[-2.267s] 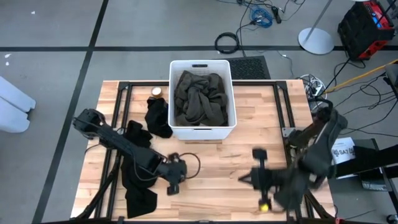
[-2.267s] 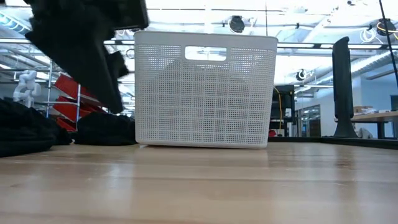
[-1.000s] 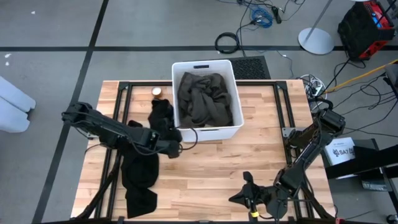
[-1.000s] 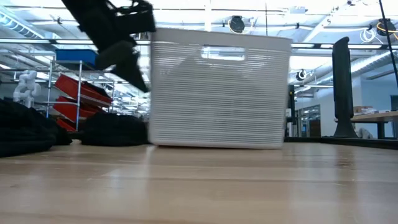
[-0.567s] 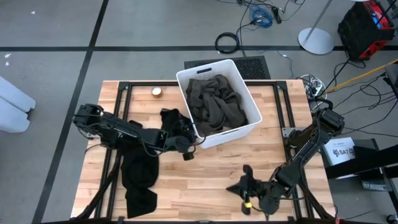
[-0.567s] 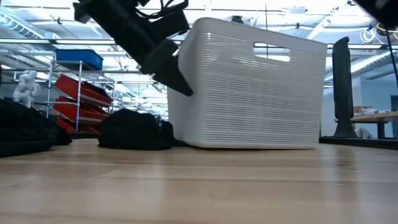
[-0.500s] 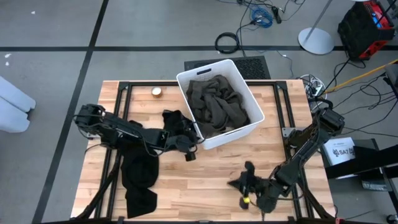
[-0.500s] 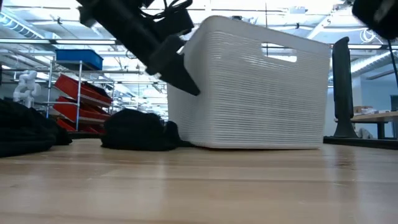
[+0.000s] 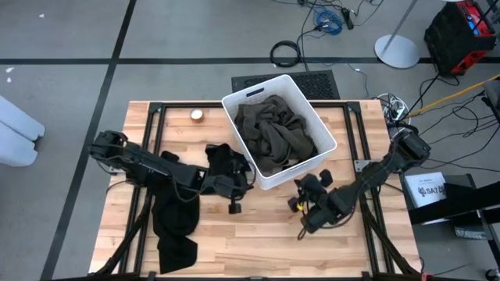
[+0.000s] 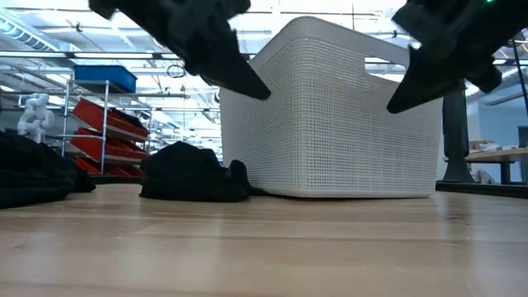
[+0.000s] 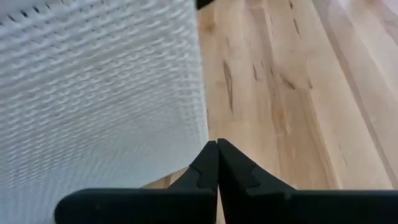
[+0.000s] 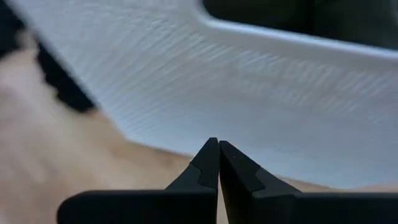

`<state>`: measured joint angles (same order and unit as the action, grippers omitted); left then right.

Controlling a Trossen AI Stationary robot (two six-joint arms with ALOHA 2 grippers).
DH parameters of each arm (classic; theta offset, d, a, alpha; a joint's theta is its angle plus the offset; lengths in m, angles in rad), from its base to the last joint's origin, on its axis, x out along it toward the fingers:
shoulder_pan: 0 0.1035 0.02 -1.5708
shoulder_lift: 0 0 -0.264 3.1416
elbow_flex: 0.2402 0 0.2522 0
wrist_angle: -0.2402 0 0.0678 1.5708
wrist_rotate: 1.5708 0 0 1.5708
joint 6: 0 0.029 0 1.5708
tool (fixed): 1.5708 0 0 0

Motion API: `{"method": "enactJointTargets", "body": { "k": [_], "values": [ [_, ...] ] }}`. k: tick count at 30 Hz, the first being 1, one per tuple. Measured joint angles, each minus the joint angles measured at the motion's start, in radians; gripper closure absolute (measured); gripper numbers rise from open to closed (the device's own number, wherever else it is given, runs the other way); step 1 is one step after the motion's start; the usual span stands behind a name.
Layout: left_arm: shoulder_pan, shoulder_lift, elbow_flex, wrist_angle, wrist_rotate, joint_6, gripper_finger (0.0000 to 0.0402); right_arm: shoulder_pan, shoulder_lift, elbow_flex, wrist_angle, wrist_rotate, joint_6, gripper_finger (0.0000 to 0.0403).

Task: Fold laundry
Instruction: Adjust the white laundry bin

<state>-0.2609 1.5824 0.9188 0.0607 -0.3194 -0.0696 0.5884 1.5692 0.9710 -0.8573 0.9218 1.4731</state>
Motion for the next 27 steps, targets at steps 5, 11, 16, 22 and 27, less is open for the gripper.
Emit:
{"method": "enactJointTargets", "body": {
  "k": [5, 11, 16, 22, 27],
  "values": [
    [-0.078, -0.041, 0.000, -0.023, -0.161, 0.011, 0.0400, -0.075, 0.000, 0.000, -0.053, -0.004, 0.025, 0.0403],
    [-0.115, -0.081, 0.000, -0.112, -0.270, 0.023, 0.0400, -0.144, 0.000, 0.002, -0.208, -0.004, 0.139, 0.0403],
    [-0.120, -0.088, 0.000, -0.115, -0.282, 0.023, 0.0400, -0.215, -0.005, 0.000, -0.342, 0.040, 0.234, 0.0403],
    [-0.119, -0.087, 0.001, -0.120, -0.288, 0.023, 0.0400, -0.334, -0.005, -0.001, -0.485, 0.132, 0.358, 0.0403],
    [-0.119, -0.087, 0.001, -0.124, -0.288, 0.024, 0.0400, -0.375, -0.005, -0.001, -0.484, 0.056, 0.296, 0.0403]
  ]
}}
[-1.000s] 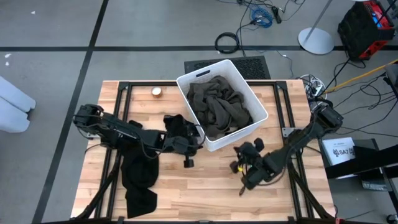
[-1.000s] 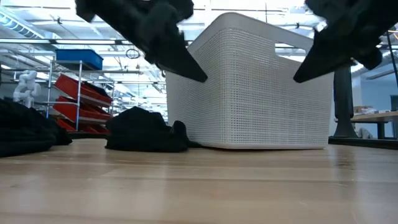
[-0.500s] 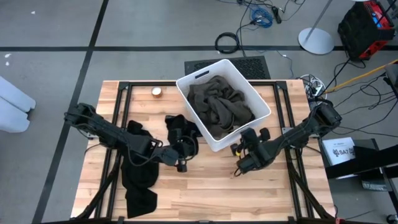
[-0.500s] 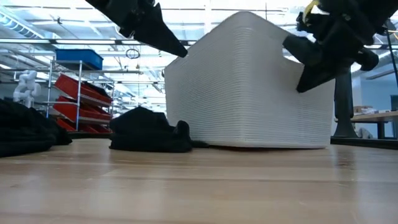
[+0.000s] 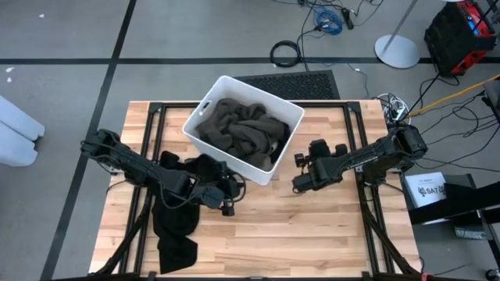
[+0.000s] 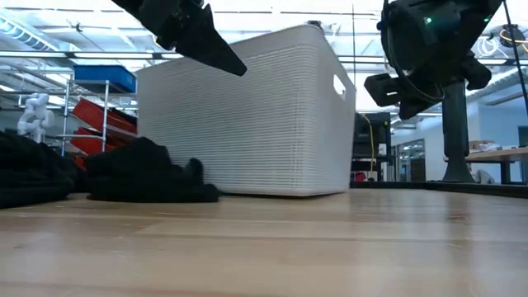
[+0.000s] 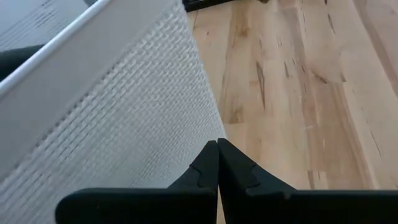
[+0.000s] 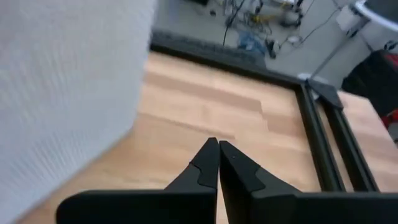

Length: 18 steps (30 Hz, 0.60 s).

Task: Fold laundry
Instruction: Adjust the white laundry bin

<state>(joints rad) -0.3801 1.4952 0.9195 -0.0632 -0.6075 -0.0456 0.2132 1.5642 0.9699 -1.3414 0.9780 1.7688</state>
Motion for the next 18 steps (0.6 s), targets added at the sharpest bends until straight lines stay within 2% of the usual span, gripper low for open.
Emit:
{"method": "enactJointTargets", "body": {
  "k": [3, 6, 10, 12, 14, 18],
  "values": [
    [0.001, 0.000, 0.000, -0.001, 0.000, 0.000, 0.0400, 0.026, 0.000, 0.000, 0.044, -0.087, -0.070, 0.0403],
    [0.003, 0.000, 0.000, -0.015, -0.002, 0.000, 0.0400, 0.089, 0.000, 0.000, 0.165, -0.211, -0.183, 0.0403],
    [0.003, 0.000, 0.000, -0.091, -0.034, 0.000, 0.0400, 0.184, 0.000, 0.000, 0.450, -0.401, -0.397, 0.0403],
    [0.003, 0.000, 0.000, -0.125, -0.060, -0.002, 0.0400, 0.227, 0.000, 0.000, 0.627, -0.461, -0.508, 0.0403],
    [0.005, 0.000, 0.000, -0.166, -0.080, -0.030, 0.0400, 0.264, 0.000, 0.000, 0.809, -0.470, -0.617, 0.0403],
    [0.015, 0.000, 0.000, -0.309, -0.113, -0.132, 0.0400, 0.302, 0.006, 0.000, 1.122, -0.422, -0.825, 0.0403]
  ]
}}
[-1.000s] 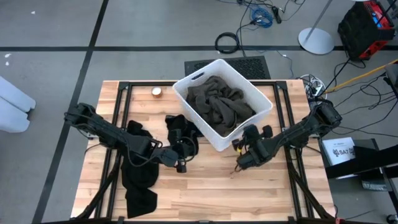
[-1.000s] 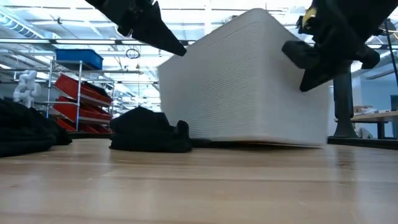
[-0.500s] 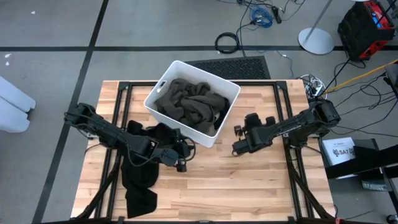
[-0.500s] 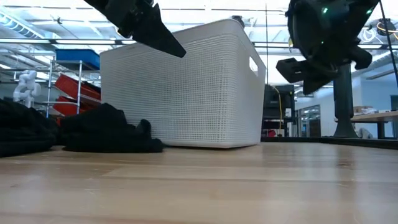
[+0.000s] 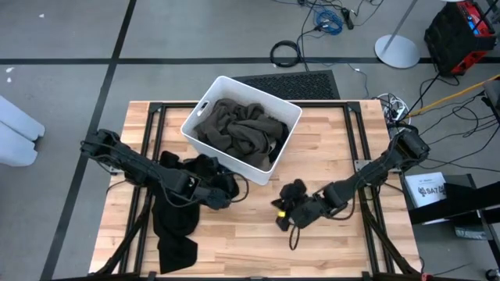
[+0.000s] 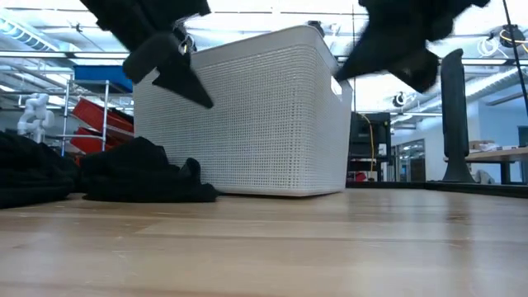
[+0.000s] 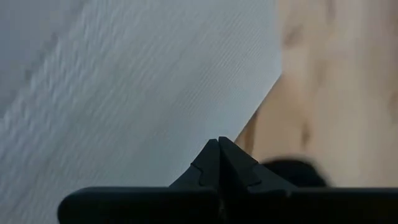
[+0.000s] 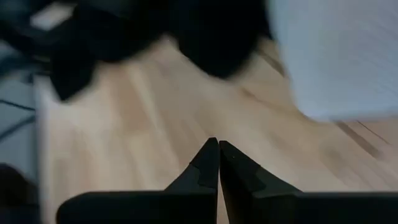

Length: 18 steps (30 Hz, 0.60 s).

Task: Fold laundry
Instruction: Adjust the white laundry bin

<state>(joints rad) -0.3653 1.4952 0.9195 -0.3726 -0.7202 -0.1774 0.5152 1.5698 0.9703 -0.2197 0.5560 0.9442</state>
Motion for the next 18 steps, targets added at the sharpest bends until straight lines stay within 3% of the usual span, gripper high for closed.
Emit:
{"method": "enactJointTargets", "body": {
  "k": [4, 11, 18],
  "values": [
    [0.015, 0.000, 0.000, -0.106, -0.005, -0.096, 0.0400, -0.010, 0.020, 0.000, 0.180, 0.034, -0.148, 0.0403],
    [0.030, 0.000, 0.000, -0.108, -0.008, -0.098, 0.0400, -0.102, 0.151, 0.000, 0.371, 0.155, -0.285, 0.0403],
    [0.030, 0.000, 0.000, -0.108, -0.007, -0.098, 0.0400, -0.108, 0.218, 0.000, 0.280, 0.385, -0.179, 0.0403]
  ]
}}
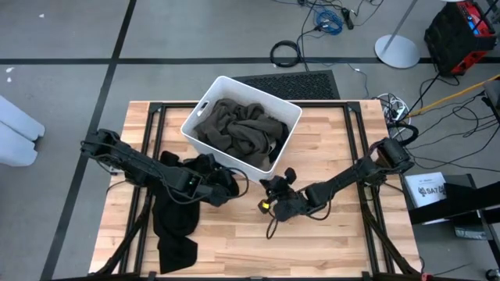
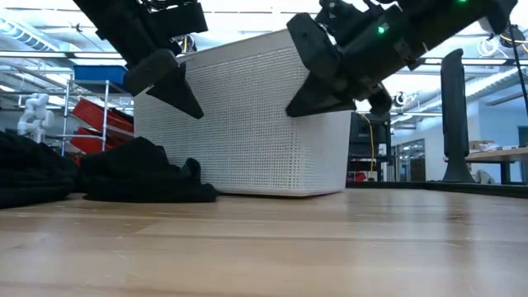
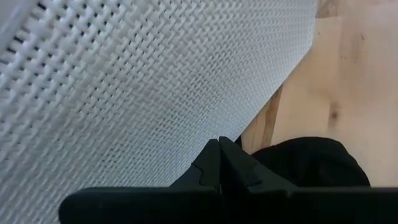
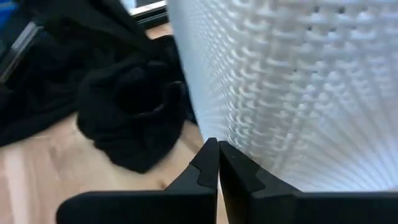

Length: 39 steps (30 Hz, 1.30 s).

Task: Fold laundry
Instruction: Adjust the white laundry bin, then fold the black underwear

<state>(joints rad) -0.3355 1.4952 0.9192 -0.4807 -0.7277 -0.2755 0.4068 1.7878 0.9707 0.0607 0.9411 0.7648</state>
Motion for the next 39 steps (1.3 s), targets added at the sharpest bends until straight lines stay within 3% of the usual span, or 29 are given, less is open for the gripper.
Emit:
{"method": "enactJointTargets", "body": {
  "k": [5, 9, 17, 24, 28, 35, 39],
  "values": [
    [0.000, 0.000, 0.000, 0.000, 0.000, -0.001, 0.0400, 0.018, -0.003, 0.000, -0.126, 0.138, 0.080, 0.0403],
    [0.000, 0.000, 0.000, 0.001, 0.007, -0.001, 0.0400, 0.012, -0.016, 0.001, -0.284, 0.187, 0.190, 0.0403],
    [0.000, 0.000, 0.000, 0.000, 0.011, -0.006, 0.0400, -0.053, -0.060, 0.000, -0.725, 0.210, 0.554, 0.0403],
    [0.000, 0.000, 0.000, 0.000, 0.012, -0.006, 0.0400, -0.134, -0.129, 0.000, -0.922, 0.211, 0.648, 0.0403],
    [0.000, 0.000, 0.000, 0.000, 0.034, -0.004, 0.0400, -0.151, -0.163, 0.000, -0.921, 0.133, 0.648, 0.0403],
    [0.000, 0.000, 0.000, 0.000, 0.300, 0.043, 0.0400, -0.054, -0.172, 0.000, -0.694, -0.232, 0.408, 0.0403],
    [0.008, 0.000, 0.000, -0.001, 0.294, -0.071, 0.0399, -0.003, -0.142, 0.000, -0.555, -0.267, 0.321, 0.0403]
  ]
}}
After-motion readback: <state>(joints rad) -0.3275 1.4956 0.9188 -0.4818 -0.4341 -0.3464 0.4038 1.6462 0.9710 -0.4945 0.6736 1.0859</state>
